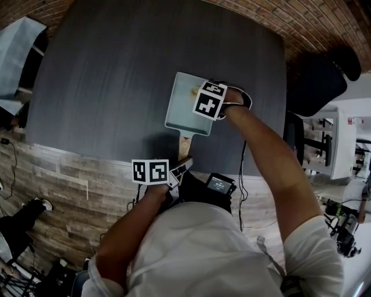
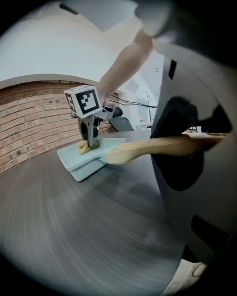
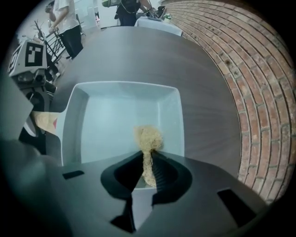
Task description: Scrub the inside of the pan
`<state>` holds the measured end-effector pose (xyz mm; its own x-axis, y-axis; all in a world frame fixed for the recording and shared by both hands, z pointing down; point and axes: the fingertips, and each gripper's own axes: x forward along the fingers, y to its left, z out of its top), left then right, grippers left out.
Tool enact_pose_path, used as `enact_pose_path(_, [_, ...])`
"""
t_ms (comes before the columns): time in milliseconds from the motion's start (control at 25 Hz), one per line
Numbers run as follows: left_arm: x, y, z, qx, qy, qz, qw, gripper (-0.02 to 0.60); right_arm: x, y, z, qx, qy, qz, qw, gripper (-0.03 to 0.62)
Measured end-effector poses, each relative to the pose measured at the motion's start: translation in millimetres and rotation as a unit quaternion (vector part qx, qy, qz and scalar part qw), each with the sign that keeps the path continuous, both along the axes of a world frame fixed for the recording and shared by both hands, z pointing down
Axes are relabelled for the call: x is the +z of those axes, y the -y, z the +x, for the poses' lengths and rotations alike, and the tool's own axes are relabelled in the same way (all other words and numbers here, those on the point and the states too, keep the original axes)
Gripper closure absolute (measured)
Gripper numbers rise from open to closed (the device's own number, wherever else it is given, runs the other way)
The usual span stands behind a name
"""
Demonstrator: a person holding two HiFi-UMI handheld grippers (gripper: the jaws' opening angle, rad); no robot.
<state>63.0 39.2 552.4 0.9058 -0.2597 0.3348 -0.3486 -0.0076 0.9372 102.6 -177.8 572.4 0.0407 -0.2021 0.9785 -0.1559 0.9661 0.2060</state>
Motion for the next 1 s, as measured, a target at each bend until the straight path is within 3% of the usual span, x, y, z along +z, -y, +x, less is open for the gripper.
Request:
enact_pose_path(520, [0, 4, -7, -0.021, 0.001, -0.001, 0.9998, 0.502, 0, -47, -8, 0.039, 0.034, -0.065, 0.997, 0.536])
enact_pose_path(1000, [1, 4, -7, -0.02, 0.003, -0.002, 0.9998, 0.502, 1, -89, -13, 0.107, 0.08, -0.157, 0.979, 0.536])
